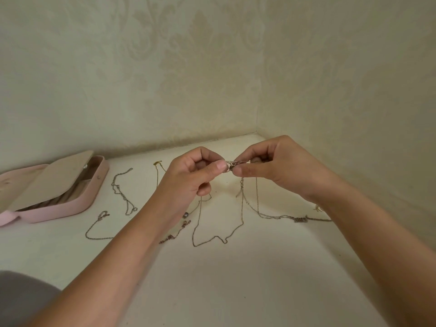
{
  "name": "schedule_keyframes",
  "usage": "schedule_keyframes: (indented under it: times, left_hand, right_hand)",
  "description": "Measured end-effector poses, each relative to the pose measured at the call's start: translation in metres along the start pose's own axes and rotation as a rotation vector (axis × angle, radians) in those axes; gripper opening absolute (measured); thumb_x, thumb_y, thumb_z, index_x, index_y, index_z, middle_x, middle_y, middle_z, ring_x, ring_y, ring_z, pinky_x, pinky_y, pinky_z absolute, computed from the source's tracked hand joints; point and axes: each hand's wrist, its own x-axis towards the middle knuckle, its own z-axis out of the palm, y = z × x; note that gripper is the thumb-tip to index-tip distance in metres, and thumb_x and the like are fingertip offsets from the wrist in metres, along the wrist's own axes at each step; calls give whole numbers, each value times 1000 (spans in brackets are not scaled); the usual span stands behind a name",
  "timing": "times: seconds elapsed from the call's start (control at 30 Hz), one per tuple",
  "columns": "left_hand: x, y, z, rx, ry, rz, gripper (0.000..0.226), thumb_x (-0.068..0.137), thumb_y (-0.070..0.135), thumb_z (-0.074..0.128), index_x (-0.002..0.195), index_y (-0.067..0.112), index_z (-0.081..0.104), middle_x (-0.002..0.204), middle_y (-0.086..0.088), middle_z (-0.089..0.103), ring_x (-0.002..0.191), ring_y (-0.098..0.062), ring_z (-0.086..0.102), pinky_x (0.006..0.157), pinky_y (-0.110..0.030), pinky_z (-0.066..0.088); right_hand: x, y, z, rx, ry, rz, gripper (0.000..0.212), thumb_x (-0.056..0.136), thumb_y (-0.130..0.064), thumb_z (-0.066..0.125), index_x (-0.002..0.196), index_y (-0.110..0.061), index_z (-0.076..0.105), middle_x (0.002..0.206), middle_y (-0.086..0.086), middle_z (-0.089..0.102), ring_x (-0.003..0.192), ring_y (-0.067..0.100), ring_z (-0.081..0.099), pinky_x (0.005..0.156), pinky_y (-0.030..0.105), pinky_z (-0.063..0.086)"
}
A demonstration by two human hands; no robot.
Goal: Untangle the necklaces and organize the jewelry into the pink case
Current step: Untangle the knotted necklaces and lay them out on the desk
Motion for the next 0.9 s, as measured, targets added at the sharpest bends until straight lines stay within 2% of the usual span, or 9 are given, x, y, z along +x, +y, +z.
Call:
schedule_keyframes:
  times: [0.1,0.17,0.27,0.33,0.43,0.53,0.63,0.8,0.9]
  left_hand:
    - [1,-1,-1,-41,-5,-9,14,77,24,68,81,13,60,70,4,61,53,-5,36,46,-15,31]
    - [1,-1,0,-23,13,-35,12,79,24,64,81,14,59,62,8,54,51,-5,32,46,-16,29]
    - [1,-2,0,23,30,-65,6,88,15,60,81,15,61,55,13,39,48,-5,29,45,-16,27]
    - [1,-2,-1,69,27,-57,7,89,15,61,84,15,66,55,13,37,49,-6,29,45,-16,28]
    - [-1,1,0,127,39,-36,13,78,28,69,85,18,75,57,5,36,50,-10,28,46,-17,28]
    - [-1,2,1,138,62,-18,21,70,32,72,83,16,77,57,-1,22,53,-14,21,48,-21,23]
    - [-1,3,1,154,82,-27,17,71,30,71,80,16,75,53,6,29,51,-12,25,47,-18,25]
    - [-1,3,0,173,22,-51,18,75,35,66,81,18,70,58,12,41,49,-5,32,48,-12,31]
    - [-2,4,1,130,-32,-81,19,75,35,65,80,16,65,55,17,44,49,-5,32,47,-12,31]
  right_hand:
    - [-1,-1,-1,16,-23,-12,3,80,-18,75,80,-16,77,64,5,43,58,16,34,55,26,28]
    - [-1,-1,-2,6,-30,-21,6,83,-17,71,84,-16,77,61,2,43,56,11,32,50,18,26]
    - [-1,-2,-1,-19,-34,-39,9,86,-18,68,86,-19,77,60,1,45,59,14,31,50,16,26]
    - [-1,-2,-1,-21,-38,-45,9,87,-16,68,88,-16,77,56,-6,48,54,11,33,50,15,26]
    - [-1,-1,-1,-33,-41,-49,10,87,-11,67,90,-6,75,47,-17,52,45,1,44,47,7,31]
    - [-1,1,1,-52,-23,-63,8,85,-16,71,82,-12,76,53,-14,53,53,3,41,53,10,32]
    - [1,4,4,-34,4,-52,5,81,-18,74,78,-16,76,55,-7,51,57,8,42,57,13,34]
    - [0,0,4,31,5,-39,6,71,-25,80,73,-20,77,60,8,43,62,22,31,51,15,28]
    - [1,0,3,38,-1,-20,5,72,-24,80,72,-21,76,59,8,32,57,21,26,48,14,25]
